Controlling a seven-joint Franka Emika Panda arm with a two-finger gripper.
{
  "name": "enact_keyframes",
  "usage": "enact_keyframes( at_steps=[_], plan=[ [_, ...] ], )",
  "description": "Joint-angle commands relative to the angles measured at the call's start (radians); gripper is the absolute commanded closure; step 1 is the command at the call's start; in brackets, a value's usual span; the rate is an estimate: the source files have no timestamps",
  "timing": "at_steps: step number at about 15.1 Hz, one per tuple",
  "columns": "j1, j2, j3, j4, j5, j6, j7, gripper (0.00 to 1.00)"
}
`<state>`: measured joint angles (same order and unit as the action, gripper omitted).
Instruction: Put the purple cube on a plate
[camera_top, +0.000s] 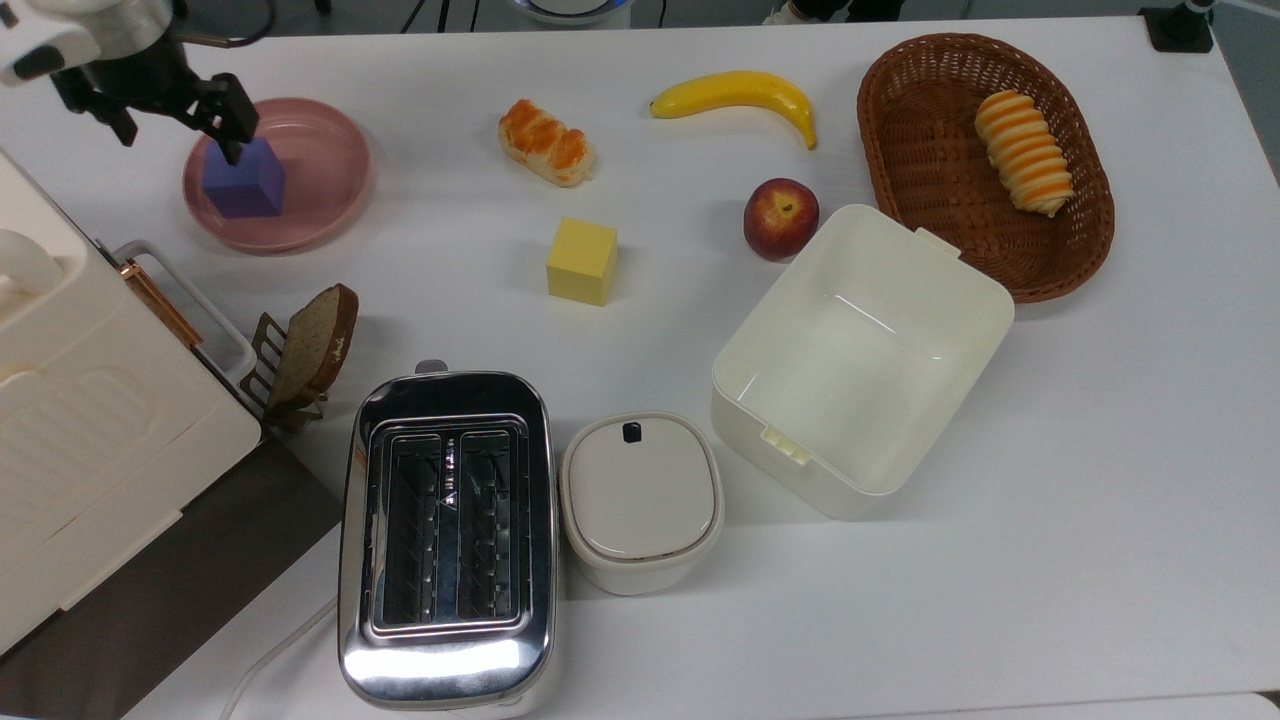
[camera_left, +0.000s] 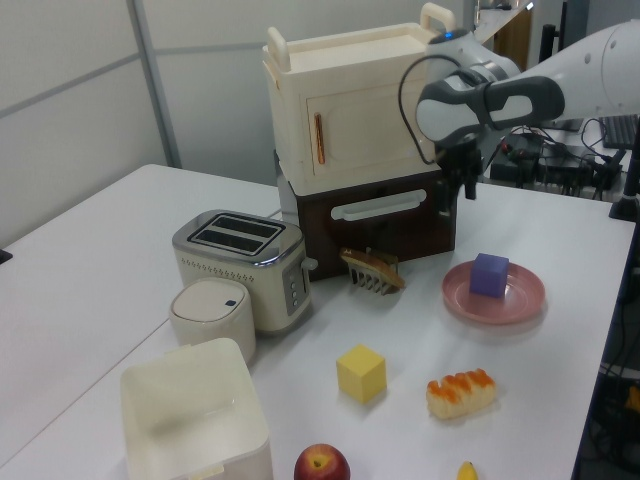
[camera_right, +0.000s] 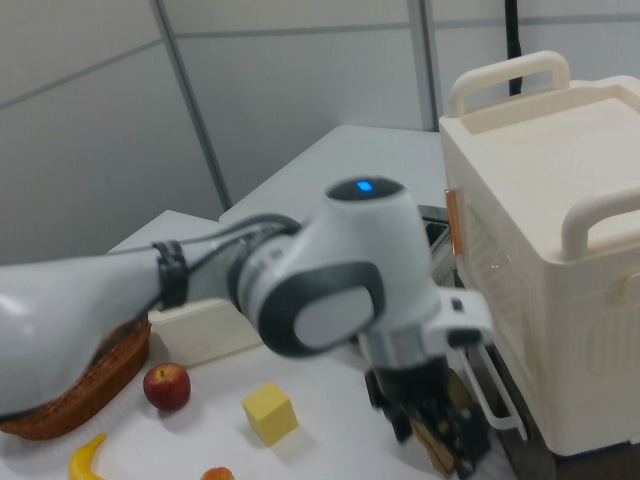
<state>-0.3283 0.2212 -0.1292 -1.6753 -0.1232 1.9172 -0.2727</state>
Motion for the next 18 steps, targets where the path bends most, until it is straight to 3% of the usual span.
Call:
enact_keyframes(
  at_steps=[1,7,18],
  plan=[
    [0.13,-0.036,-0.007,0.037,0.01,-0.082,0.268,0.0],
    [0.271,-0.105,-0.006,0.072,0.013,-0.247,0.354,0.0],
    [0.288,-0.151,-0.006,0.083,0.03,-0.28,0.354,0.0]
  ],
)
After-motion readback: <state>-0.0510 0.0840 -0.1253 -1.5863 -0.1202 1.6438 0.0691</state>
